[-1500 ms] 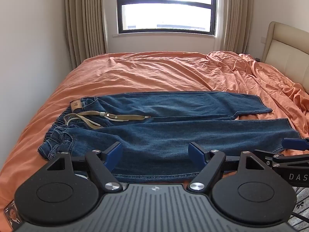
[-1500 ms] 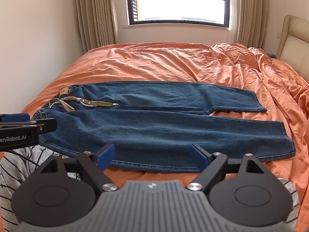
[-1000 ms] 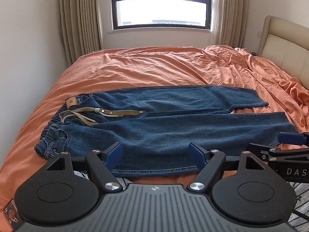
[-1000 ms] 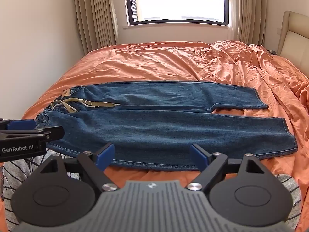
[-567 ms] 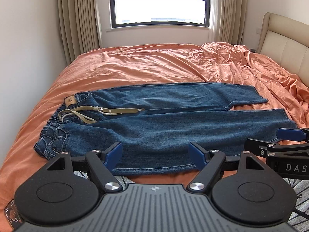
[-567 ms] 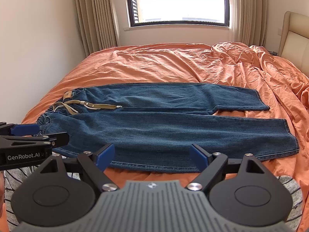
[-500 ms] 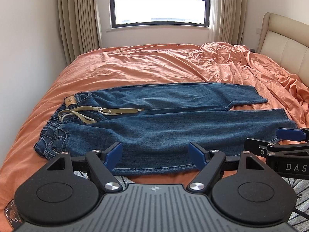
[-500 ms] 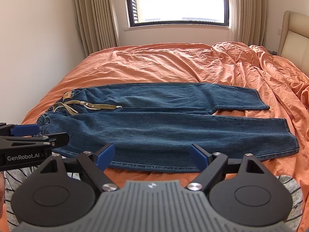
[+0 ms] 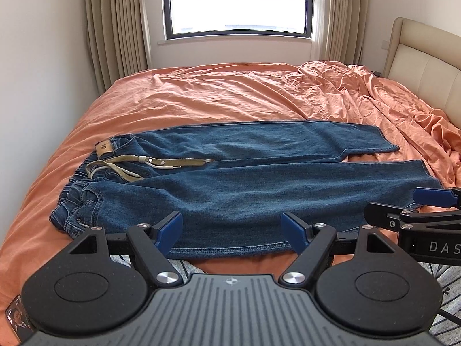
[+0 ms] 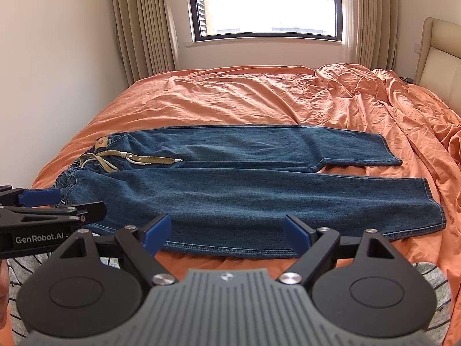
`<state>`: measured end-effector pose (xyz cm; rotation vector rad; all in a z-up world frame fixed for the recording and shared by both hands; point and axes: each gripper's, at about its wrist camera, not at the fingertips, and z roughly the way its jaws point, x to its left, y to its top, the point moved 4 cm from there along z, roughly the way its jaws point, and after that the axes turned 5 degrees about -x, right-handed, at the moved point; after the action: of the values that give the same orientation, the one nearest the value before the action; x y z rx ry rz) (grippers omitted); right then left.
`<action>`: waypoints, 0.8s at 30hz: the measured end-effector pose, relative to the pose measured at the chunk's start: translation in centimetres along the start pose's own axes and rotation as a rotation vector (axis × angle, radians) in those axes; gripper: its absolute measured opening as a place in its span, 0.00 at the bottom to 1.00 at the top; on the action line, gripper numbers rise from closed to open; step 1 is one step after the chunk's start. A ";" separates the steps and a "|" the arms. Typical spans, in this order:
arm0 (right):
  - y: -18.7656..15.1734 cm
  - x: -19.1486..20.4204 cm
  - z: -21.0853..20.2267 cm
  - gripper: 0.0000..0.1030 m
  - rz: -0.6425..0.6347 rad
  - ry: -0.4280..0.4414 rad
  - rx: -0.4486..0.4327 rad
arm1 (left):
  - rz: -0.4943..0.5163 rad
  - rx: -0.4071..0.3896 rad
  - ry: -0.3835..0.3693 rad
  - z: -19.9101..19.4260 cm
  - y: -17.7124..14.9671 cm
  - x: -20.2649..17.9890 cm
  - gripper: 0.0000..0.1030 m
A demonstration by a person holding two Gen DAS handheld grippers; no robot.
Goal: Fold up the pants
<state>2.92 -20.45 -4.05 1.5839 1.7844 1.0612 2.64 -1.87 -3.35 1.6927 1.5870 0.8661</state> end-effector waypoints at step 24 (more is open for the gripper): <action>0.0 -0.1 0.0 0.79 0.007 -0.007 0.008 | 0.001 0.003 -0.001 0.0 0.0 0.0 0.88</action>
<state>2.97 -20.58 -4.09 1.5976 1.7818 1.0522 2.62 -1.88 -3.39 1.6959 1.5879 0.8631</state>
